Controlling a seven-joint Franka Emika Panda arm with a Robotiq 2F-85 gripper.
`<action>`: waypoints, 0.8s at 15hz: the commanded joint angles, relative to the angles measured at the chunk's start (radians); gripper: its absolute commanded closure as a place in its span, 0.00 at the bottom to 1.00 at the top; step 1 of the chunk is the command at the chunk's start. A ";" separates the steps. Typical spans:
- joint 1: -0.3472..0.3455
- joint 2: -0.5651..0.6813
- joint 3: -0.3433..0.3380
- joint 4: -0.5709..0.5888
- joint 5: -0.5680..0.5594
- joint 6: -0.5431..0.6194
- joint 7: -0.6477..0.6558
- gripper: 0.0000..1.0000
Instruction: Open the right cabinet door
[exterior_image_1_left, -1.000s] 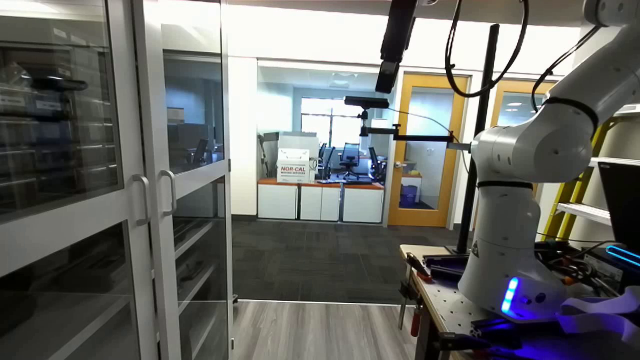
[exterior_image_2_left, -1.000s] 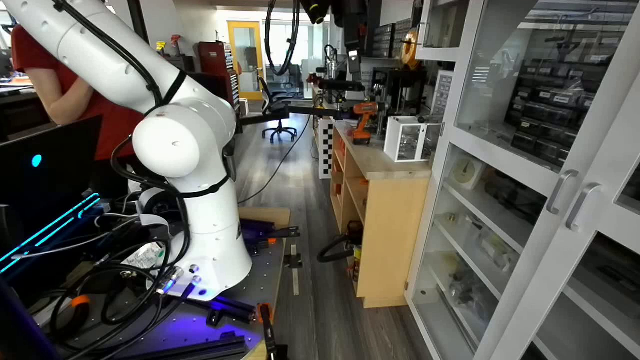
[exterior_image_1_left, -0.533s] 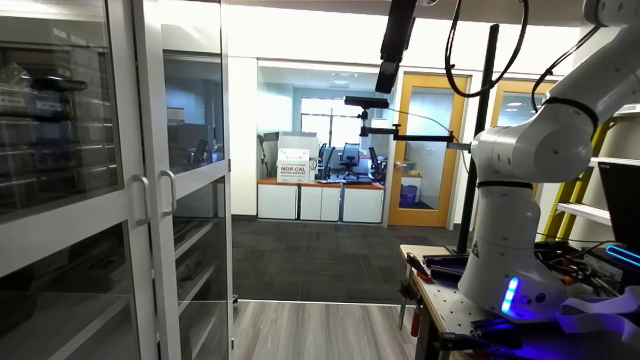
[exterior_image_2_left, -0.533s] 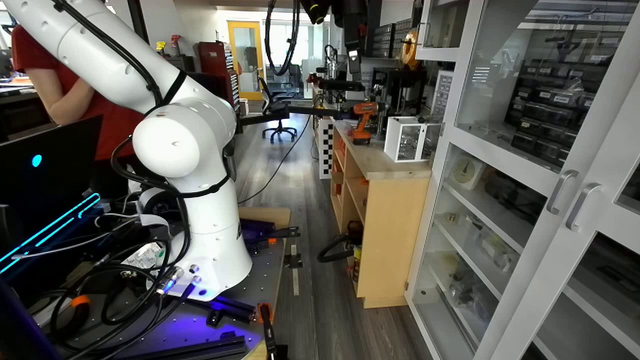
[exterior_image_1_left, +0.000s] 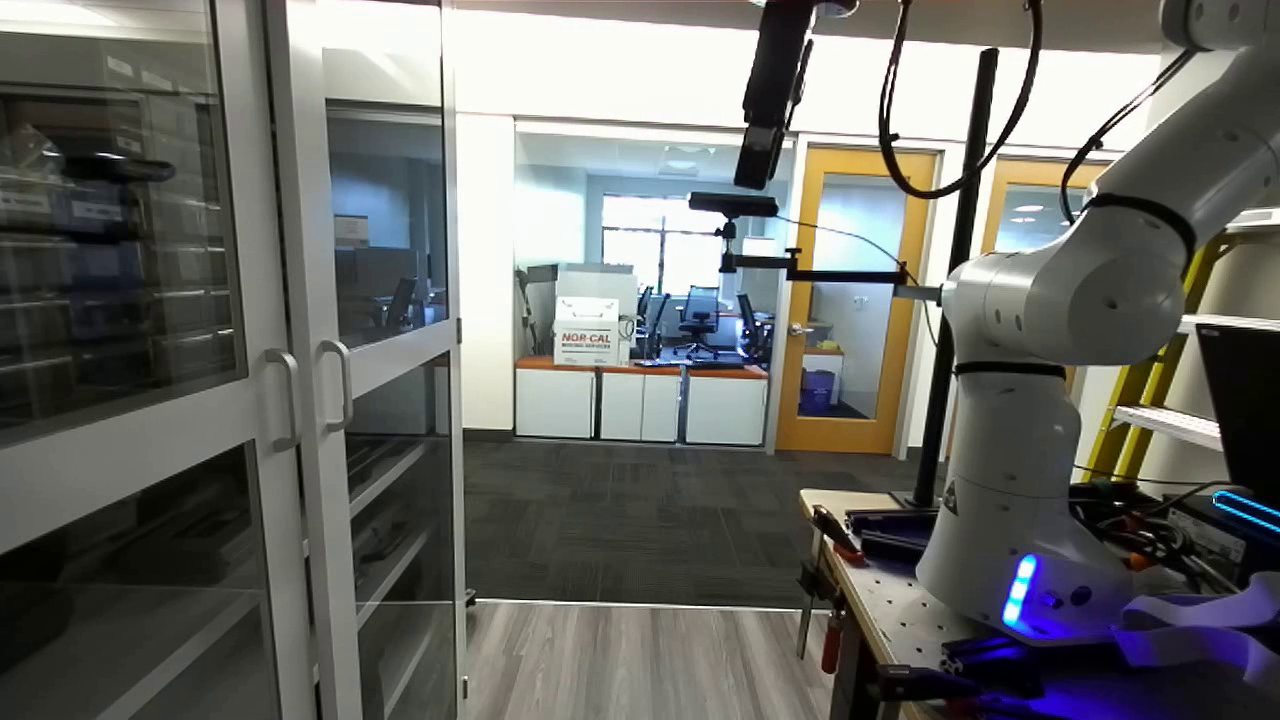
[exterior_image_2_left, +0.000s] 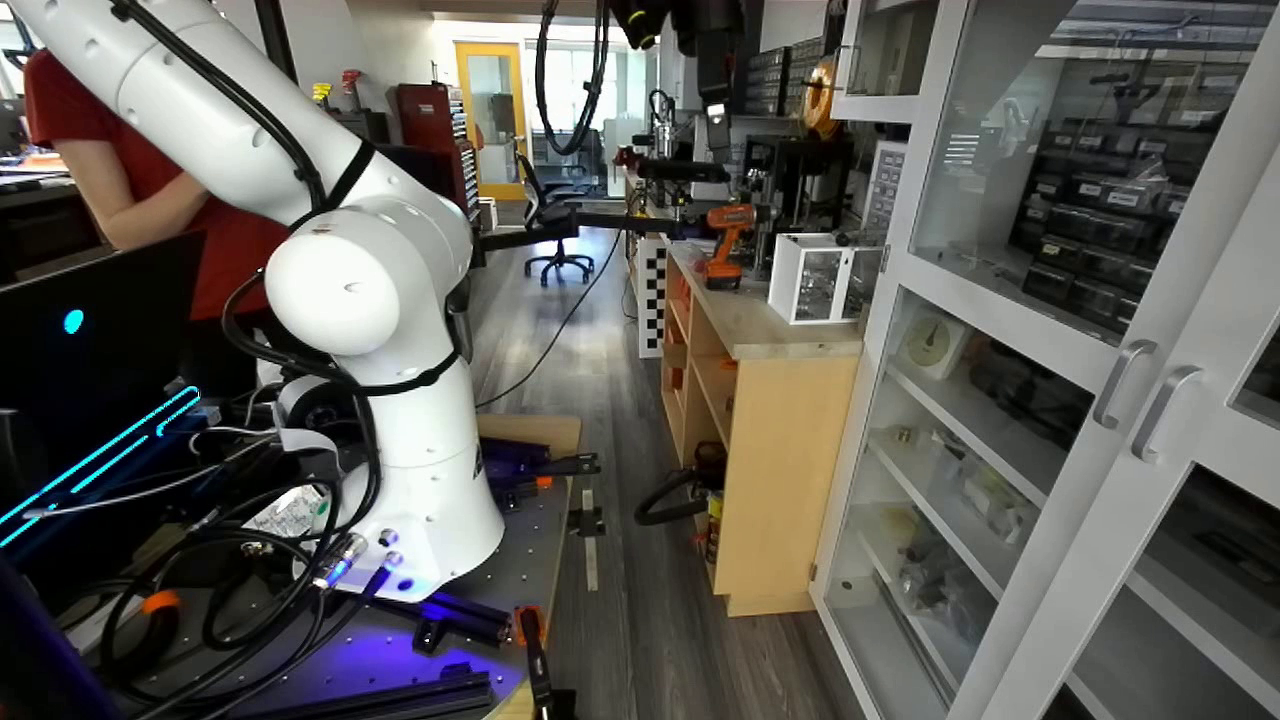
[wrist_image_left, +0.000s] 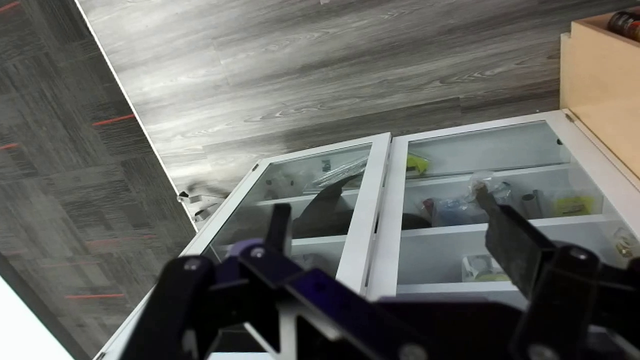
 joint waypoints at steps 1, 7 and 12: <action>0.014 0.037 -0.038 -0.023 -0.023 0.076 -0.012 0.00; 0.004 0.112 -0.070 -0.062 -0.091 0.208 -0.014 0.00; -0.008 0.176 -0.106 -0.080 -0.161 0.293 -0.012 0.00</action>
